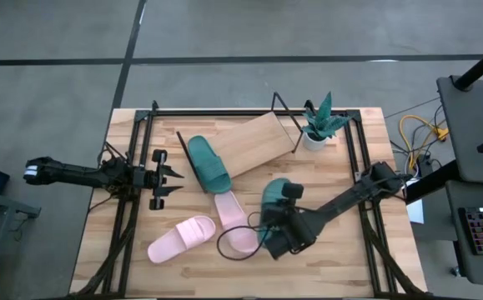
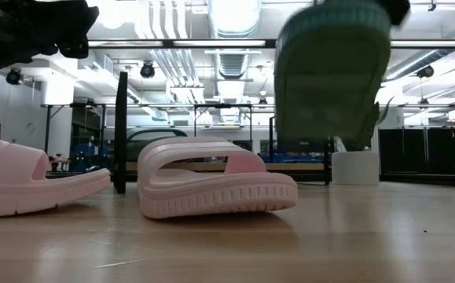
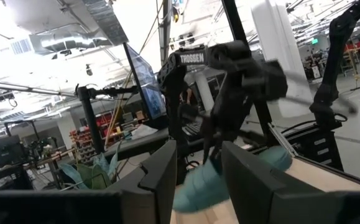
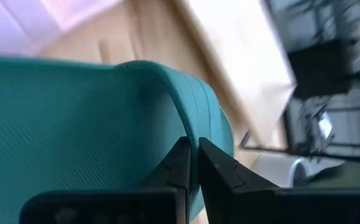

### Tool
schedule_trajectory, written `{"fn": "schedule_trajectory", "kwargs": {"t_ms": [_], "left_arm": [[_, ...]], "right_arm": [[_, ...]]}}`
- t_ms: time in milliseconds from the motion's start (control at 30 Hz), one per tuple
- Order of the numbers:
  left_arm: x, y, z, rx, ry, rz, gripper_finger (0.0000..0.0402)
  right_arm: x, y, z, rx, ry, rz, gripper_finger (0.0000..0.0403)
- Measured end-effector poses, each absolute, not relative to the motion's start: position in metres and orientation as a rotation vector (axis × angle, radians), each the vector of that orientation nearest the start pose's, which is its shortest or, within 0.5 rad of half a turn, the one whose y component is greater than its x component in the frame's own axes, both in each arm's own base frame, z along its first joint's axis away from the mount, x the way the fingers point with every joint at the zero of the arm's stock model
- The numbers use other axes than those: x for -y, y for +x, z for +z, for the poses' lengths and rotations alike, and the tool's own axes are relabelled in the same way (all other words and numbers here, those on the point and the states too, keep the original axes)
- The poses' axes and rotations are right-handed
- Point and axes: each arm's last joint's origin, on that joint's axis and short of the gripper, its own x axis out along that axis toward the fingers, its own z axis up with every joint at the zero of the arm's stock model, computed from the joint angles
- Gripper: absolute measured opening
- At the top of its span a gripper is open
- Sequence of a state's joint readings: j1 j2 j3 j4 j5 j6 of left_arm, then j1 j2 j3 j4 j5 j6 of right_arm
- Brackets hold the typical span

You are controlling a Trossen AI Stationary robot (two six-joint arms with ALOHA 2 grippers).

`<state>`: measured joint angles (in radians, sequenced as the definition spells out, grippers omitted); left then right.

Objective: Pick and place slides into the shelf
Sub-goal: Put the green slide on the shelf

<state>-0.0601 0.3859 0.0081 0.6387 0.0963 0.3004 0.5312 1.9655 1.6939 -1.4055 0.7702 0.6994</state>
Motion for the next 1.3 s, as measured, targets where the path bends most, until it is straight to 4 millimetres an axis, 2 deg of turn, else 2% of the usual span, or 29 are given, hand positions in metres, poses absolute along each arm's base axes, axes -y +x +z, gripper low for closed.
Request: {"fn": "schedule_trajectory", "kwargs": {"t_ms": [133, 300, 533, 767, 900, 1167, 1300], "left_arm": [[0.01, 0.118, 0.193, 0.284, 0.303, -0.115, 0.0114], [0.01, 0.118, 0.194, 0.287, 0.303, -0.115, 0.0114], [0.01, 0.118, 0.193, 0.287, 0.303, -0.115, 0.0114], [0.01, 0.118, 0.194, 0.29, 0.311, -0.114, 0.0114], [0.011, 0.118, 0.194, 0.304, 0.401, -0.144, 0.0114], [0.022, 0.116, 0.19, 0.398, 0.603, -0.513, 0.0114], [0.023, 0.117, 0.19, 0.434, 0.673, -0.545, 0.0114]], "right_arm": [[-0.178, 0.321, 0.281, -0.985, -0.459, -0.62, 0.0013], [-0.189, 0.308, 0.317, -0.775, -0.476, -0.644, 0.0013], [-0.199, 0.286, 0.344, -0.543, -0.514, -0.696, 0.0012], [-0.197, 0.274, 0.345, -0.395, -0.439, -0.764, 0.0012], [-0.196, 0.273, 0.341, -0.357, -0.42, -0.785, 0.0012], [-0.204, 0.275, 0.337, -0.368, -0.38, -0.749, 0.001], [-0.218, 0.287, 0.339, -0.42, -0.306, -0.635, 0.0009]]}}
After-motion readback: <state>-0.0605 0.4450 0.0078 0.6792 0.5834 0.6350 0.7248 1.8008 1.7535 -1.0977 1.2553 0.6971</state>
